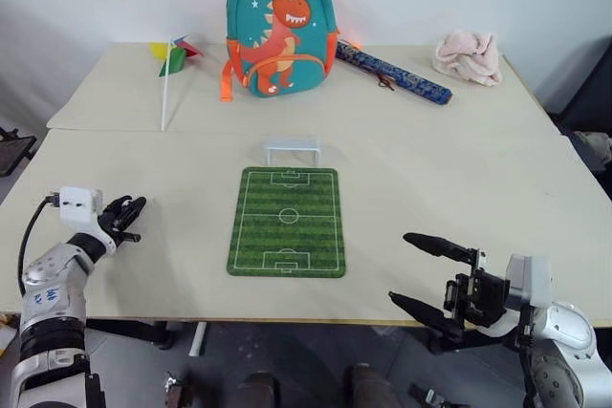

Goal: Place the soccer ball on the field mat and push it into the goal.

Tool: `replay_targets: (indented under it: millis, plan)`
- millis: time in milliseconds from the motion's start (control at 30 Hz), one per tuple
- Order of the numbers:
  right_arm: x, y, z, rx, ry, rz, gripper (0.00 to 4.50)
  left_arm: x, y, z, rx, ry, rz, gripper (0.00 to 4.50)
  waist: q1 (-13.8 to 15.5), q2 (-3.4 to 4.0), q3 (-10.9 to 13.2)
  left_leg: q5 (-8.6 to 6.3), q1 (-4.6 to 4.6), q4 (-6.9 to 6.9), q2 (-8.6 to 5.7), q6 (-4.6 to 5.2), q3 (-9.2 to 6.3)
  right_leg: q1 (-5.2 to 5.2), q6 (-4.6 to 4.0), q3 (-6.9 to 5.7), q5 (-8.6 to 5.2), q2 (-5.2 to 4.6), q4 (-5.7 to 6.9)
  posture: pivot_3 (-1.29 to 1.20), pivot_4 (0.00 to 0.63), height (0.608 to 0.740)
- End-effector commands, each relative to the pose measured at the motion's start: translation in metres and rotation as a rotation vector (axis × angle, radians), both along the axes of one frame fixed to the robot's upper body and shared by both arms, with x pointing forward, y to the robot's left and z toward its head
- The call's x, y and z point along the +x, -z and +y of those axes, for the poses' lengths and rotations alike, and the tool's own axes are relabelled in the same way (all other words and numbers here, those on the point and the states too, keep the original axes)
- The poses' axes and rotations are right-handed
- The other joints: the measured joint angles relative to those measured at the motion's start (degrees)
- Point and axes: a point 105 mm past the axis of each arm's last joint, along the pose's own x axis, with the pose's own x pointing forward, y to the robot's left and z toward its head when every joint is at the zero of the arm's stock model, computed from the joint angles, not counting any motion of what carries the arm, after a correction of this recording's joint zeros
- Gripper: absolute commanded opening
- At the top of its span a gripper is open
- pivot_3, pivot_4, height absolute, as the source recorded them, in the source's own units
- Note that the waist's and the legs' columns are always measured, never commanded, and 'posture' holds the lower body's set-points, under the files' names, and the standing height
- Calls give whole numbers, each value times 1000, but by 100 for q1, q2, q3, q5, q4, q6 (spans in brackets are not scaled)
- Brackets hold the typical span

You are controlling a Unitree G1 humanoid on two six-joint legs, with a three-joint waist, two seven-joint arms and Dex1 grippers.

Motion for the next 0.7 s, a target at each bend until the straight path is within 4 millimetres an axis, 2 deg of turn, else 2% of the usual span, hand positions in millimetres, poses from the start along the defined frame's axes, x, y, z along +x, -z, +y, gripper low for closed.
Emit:
replay_targets:
  millis: [33, 67, 167, 233, 300, 467, 567, 700]
  plan:
    - [-3, -12, -12, -15, 15, -48, 4500, -17, -60, -55, 27, 402, -187, 872, 43, -1, 2, 0, -4, 2, 9, 0, -3, 1, 0, -1, 0, -4, -1, 0, 150, 740]
    - [-7, -13, -15, -32, -4, -43, 4500, -22, -66, -76, 36, 537, -171, 872, 57, -1, 2, 0, -6, 7, 14, 3, -12, 6, 0, -3, 0, -9, -7, 0, 150, 740]
    - [-21, -11, -17, -100, -94, -16, 4500, -32, -72, -115, 75, 768, -108, 872, 109, 8, 5, -1, -1, 5, 14, 5, -12, 18, 0, -3, 0, -8, -25, 0, 150, 740]
    - [-37, -9, -15, -158, -185, -1, 4500, -37, -54, -166, 221, 1032, 17, 872, 153, 25, 14, -2, 0, 4, 9, 7, -8, 19, 0, -2, 0, -5, -29, 0, 150, 740]
    - [-43, -7, -18, -207, -214, 5, 4500, -40, -40, -196, 331, 1167, 65, 872, 161, 32, 12, -1, 0, 4, -15, 8, -10, 23, 2, -5, 1, -1, -33, 0, 150, 740]
    - [-39, -2, -33, -264, -174, 30, 4500, -39, -14, -235, 431, 1269, 119, 872, 15, 26, 16, -1, -1, 0, -10, 14, 14, 15, 13, 9, 7, 10, -39, 0, 150, 740]
    - [-37, 0, -35, -281, -160, 31, 4500, -37, 4, -237, 521, 1276, 140, 872, -10, 26, 16, 0, 2, 0, -7, 12, 14, 13, 13, 10, 7, 14, -38, 0, 150, 740]
    - [-29, -1, -38, -282, -115, 19, 4500, -38, 19, -233, 580, 1277, 175, 872, 12, 26, 17, 1, 0, 6, -9, 13, 13, 15, 13, 10, 7, 10, -37, 0, 150, 740]
